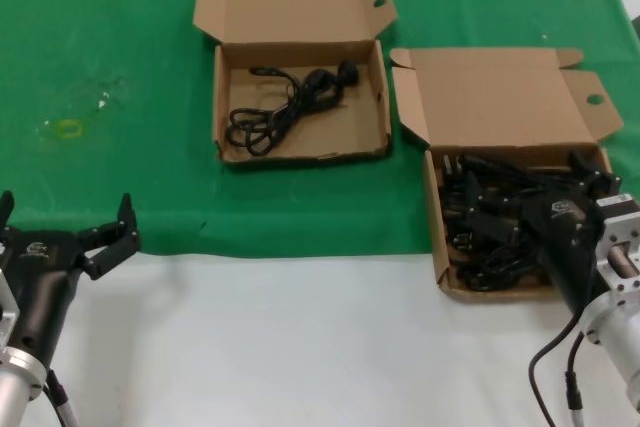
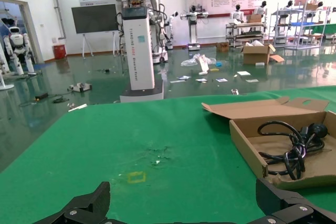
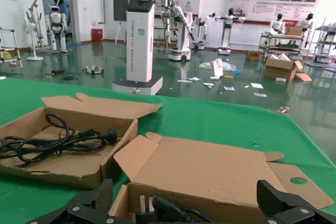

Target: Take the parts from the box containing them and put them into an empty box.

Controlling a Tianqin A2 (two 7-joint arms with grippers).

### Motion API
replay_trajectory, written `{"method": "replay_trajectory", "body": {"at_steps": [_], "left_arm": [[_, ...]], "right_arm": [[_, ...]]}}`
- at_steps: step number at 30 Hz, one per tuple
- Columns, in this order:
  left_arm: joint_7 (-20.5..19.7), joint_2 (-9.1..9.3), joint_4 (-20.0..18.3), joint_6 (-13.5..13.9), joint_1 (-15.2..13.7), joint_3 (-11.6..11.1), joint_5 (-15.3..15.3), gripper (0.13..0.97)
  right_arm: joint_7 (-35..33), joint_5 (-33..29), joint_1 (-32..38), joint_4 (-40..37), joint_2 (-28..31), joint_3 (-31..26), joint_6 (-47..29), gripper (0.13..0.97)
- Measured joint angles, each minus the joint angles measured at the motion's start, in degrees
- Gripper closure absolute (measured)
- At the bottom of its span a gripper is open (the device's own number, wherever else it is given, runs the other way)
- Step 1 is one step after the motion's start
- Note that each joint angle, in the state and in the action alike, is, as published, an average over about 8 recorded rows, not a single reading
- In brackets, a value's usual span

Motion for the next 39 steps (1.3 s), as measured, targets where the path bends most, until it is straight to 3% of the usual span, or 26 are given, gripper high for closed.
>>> {"method": "replay_trajectory", "body": {"at_steps": [39], "left_arm": [[0.0,0.0,0.0,0.0,0.0,0.0,0.0,0.132]], "right_arm": [[0.0,0.0,0.0,0.0,0.0,0.0,0.0,0.129]]}}
